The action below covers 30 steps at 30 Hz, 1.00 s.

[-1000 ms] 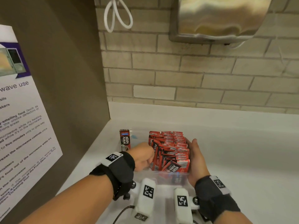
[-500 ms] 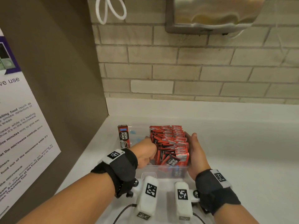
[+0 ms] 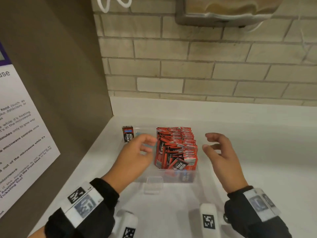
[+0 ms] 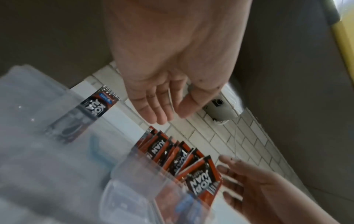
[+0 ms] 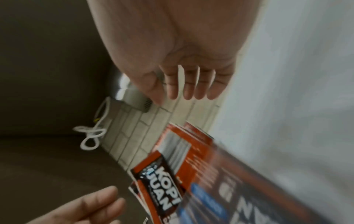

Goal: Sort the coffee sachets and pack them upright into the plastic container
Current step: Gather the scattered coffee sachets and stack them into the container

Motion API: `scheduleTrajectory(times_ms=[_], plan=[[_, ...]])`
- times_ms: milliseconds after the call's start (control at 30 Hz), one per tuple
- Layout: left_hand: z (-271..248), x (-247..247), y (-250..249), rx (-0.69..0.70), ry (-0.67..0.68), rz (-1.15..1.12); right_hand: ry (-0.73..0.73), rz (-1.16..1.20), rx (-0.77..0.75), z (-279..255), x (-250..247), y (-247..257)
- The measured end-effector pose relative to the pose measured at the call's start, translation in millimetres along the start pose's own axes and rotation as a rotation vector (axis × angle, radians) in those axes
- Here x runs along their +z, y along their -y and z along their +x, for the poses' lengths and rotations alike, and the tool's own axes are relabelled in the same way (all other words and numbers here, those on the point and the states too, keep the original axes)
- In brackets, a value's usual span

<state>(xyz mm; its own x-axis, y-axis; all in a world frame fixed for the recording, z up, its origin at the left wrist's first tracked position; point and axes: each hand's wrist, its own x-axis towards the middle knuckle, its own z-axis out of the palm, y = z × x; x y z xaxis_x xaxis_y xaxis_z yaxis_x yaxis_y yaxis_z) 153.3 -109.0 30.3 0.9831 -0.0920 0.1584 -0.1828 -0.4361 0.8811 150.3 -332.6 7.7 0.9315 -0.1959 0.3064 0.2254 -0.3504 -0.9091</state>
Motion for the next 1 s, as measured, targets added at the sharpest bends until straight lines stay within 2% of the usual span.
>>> scheduleTrajectory(times_ms=[100,167,333,433,600,1000], plan=[[-10,7,6,0.083,0.071,0.086,0.204,-0.367,-0.247,-9,-5,16],[-10,16,7,0.159,0.073,0.105,0.274,-0.497,-0.310,-13,-1,18],[-1,36,8,0.360,0.052,0.177,0.156,-0.558,-0.404,-15,8,13],[3,43,11,0.426,0.016,0.246,0.094,-0.570,-0.440,-16,13,7],[7,48,14,0.437,0.006,0.268,0.040,-0.598,-0.478,-15,15,3],[10,37,14,0.387,0.122,0.285,0.002,-0.605,-0.502,-13,12,-2]])
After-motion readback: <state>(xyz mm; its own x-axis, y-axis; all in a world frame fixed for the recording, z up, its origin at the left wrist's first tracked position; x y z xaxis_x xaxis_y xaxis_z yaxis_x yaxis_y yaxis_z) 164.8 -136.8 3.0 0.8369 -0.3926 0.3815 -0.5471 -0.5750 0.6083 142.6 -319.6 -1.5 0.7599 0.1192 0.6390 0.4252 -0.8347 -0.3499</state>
